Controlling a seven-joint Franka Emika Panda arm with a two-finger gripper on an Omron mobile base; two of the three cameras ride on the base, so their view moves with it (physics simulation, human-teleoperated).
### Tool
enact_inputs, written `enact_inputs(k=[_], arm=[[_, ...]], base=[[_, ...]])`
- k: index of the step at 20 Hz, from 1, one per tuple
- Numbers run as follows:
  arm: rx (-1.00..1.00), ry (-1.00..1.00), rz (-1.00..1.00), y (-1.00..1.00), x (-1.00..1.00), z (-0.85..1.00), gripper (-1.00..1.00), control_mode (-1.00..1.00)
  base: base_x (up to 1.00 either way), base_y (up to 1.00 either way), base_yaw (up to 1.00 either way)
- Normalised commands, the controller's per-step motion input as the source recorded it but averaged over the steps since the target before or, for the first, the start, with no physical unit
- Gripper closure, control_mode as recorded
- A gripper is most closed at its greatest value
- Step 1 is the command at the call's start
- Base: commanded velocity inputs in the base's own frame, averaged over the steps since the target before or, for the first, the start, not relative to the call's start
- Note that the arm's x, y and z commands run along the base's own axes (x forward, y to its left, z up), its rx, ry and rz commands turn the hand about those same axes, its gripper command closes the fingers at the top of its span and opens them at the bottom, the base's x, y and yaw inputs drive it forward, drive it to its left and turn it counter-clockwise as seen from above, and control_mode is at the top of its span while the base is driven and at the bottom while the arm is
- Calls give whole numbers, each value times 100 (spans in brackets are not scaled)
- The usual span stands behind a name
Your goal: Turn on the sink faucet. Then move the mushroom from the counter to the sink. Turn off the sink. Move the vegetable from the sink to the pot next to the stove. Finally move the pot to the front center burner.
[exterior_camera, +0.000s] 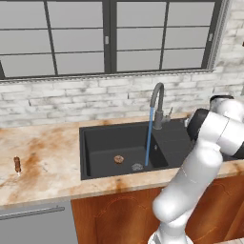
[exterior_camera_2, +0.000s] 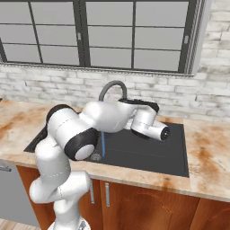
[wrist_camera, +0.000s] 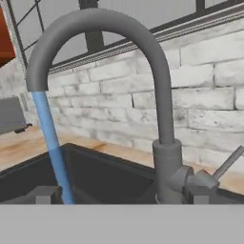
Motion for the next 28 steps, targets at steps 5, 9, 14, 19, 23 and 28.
enact_inputs(k=[5, 9, 14, 19, 23, 28], arm=[[0, -19, 24, -6, 48, 0, -100, -100], [0, -2, 16, -1, 37, 0, -100, -100], [0, 0, 14, -12, 16, 0, -100, -100], [0, 1, 3, 22, 19, 0, -100, -100], [-1, 1, -3, 55, 11, 0, -100, -100], [-1, 4, -2, 41, 20, 0, -100, -100]], base=[[0, 0, 0], [0, 0, 0], [0, 0, 0], [0, 0, 0], [0, 0, 0], [0, 0, 0]])
